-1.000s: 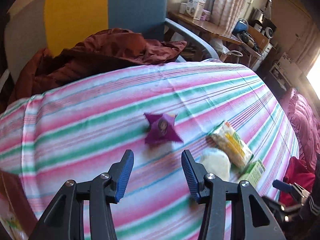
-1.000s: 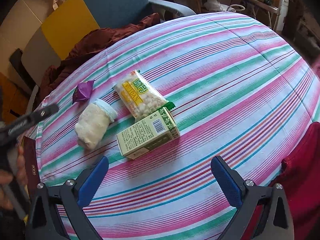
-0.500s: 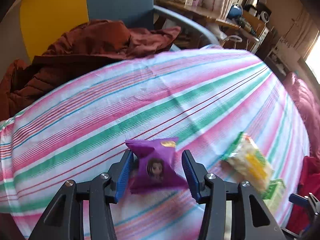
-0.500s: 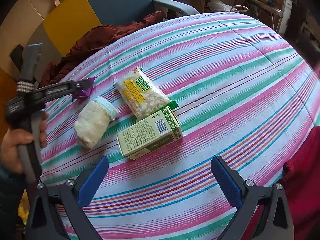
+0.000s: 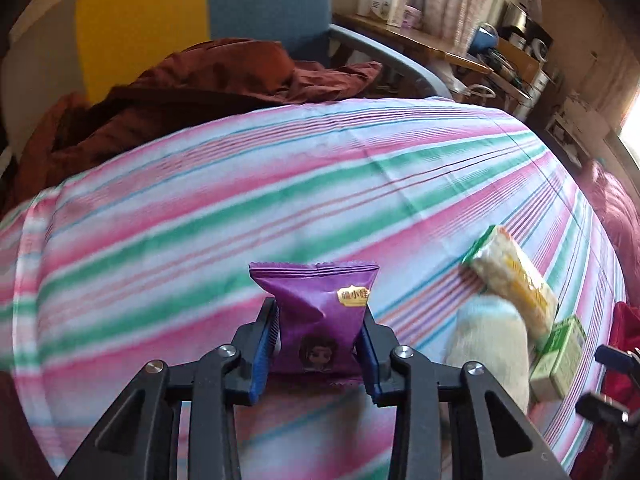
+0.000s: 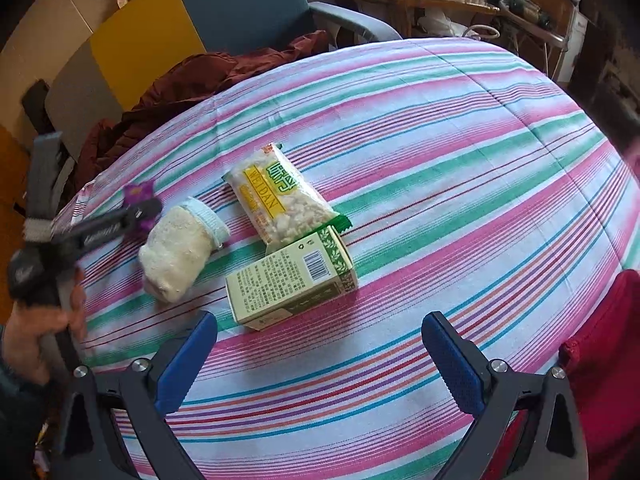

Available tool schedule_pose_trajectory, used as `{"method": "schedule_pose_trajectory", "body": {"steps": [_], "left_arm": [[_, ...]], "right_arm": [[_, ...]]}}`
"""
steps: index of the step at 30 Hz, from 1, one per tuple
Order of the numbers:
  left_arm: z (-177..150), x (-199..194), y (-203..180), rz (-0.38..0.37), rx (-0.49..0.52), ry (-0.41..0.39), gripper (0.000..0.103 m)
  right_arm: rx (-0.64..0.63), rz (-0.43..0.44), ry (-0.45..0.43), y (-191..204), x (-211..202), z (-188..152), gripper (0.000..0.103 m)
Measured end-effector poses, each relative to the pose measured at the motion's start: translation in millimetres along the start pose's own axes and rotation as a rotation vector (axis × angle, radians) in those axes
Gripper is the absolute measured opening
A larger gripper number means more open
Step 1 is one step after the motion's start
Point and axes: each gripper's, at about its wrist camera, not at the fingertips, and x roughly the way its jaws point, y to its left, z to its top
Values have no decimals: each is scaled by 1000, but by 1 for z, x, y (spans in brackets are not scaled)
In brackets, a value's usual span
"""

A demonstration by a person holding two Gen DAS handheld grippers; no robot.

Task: Organize objects
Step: 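Grasp the green-and-white box with the right gripper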

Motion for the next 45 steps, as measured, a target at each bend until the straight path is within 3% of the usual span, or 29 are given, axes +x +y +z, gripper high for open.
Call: {"method": "schedule_pose_trajectory", "body": {"steps": [6, 13, 18, 28, 35, 36, 37, 38, 45], "left_arm": [[-29, -20, 5, 54, -47, 1, 36], [-79, -51, 1, 26, -78, 1, 35], [-110, -71, -4, -6, -62, 0, 35], [-129, -81, -12, -41, -37, 13, 35], [-131, -80, -15, -34, -36, -2, 36], [-131, -80, -15, -32, -35, -3, 36], [-131, -80, -14, -32, -36, -4, 36], [-132, -80, -14, -34, -37, -6, 36], [-132, -80, -13, -38, -36, -10, 36]], "right_arm": [[1, -27, -37, -3, -1, 4, 103], [-29, -38, -84, -3, -1, 10, 103], [-88, -16, -66, 10, 10, 11, 103], [-240, -85, -54, 27, 32, 10, 103], [-281, -73, -80, 32, 36, 12, 103], [-283, -64, -74, 33, 37, 12, 98], [-285, -59, -74, 34, 36, 12, 81], [-285, -53, -75, 35, 35, 12, 74], [-291, -12, -21, 43, 35, 10, 75]]}}
